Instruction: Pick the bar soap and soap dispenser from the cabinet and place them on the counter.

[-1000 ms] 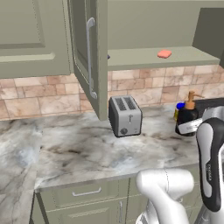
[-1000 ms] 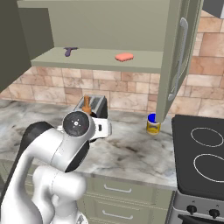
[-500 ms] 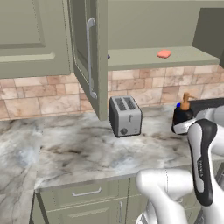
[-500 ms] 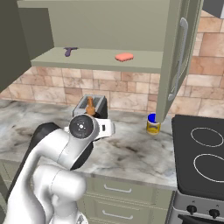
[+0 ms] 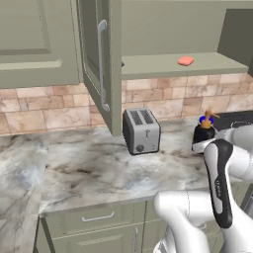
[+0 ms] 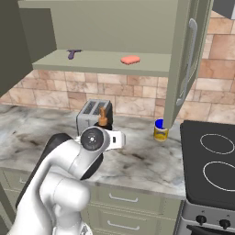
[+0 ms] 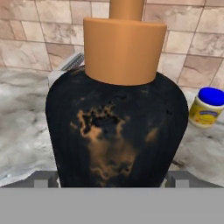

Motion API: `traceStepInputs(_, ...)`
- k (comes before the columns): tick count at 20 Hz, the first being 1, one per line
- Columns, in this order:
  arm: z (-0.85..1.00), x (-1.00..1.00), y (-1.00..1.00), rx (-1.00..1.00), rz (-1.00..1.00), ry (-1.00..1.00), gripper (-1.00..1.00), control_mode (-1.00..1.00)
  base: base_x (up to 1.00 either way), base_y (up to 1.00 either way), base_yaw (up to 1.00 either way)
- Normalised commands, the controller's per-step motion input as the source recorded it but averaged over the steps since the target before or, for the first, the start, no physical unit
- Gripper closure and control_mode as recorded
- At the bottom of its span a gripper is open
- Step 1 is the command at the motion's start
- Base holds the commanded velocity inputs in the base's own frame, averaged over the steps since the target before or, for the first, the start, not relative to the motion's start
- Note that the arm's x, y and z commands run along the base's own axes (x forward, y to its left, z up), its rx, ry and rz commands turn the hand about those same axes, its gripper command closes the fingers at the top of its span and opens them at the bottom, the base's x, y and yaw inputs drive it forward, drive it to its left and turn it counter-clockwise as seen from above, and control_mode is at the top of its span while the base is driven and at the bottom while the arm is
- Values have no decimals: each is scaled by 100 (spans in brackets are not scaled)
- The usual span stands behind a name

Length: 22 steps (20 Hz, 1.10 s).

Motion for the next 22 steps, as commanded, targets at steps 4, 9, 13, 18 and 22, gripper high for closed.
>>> traceStepInputs(4, -56, 34, 0, -1, -8, -11, 100, -100, 0, 0, 0)
traceStepInputs(9, -60, 35, 0, -2, -6, -11, 100, -100, 0, 0, 0)
traceStepInputs(13, -50, 24, 0, -1, -2, -2, 100, -100, 0, 0, 0)
traceStepInputs(18, -41, 15, 0, 0, 0, 1, 100, -100, 0, 0, 0)
traceStepInputs(22, -42, 17, 0, 0, 0, 0, 100, -100, 0, 0, 0)
